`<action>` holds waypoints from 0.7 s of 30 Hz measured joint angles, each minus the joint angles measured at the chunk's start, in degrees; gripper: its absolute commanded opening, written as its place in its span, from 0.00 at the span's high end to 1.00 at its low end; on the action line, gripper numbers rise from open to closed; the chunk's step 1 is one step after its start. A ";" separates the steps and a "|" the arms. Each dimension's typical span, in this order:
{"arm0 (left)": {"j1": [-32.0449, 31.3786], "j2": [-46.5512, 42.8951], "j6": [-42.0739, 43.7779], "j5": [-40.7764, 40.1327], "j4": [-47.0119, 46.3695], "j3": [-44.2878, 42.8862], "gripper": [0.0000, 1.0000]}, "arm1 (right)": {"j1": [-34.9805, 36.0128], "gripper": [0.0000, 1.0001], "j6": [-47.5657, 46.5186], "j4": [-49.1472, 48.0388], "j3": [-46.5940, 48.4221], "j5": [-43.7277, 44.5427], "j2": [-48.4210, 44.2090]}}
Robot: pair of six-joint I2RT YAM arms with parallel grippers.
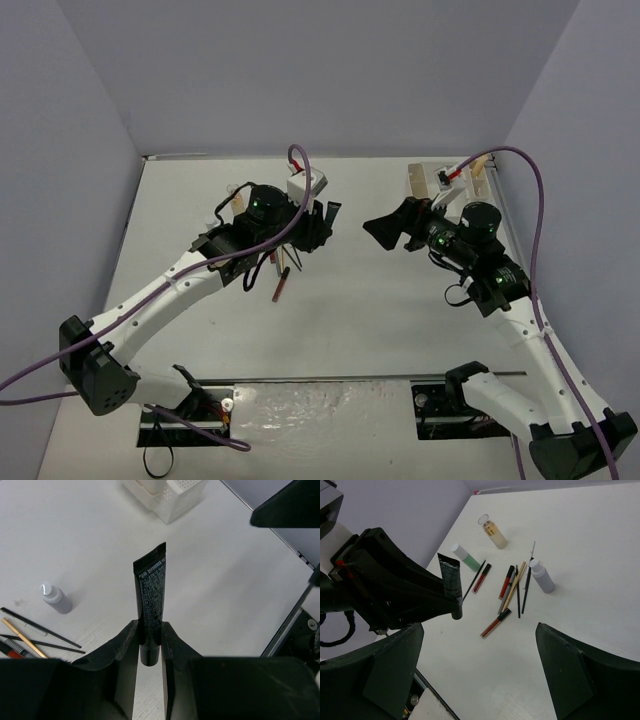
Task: Organize the makeup
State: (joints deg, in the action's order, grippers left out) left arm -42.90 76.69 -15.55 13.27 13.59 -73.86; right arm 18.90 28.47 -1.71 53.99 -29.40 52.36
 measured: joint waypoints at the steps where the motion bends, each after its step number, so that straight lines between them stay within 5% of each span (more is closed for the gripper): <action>1: -0.58 0.38 -0.09 0.02 -0.64 0.01 0.90 | 1.61 0.11 0.01 -0.51 0.02 0.76 0.62; 21: -4.23 0.98 -0.64 2.08 -5.08 0.56 0.90 | 13.88 0.43 -0.49 -7.68 0.22 6.31 7.32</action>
State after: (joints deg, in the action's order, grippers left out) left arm -47.13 77.67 -16.18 15.35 8.51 -73.30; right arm 32.78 27.98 -9.39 54.21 -23.09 59.68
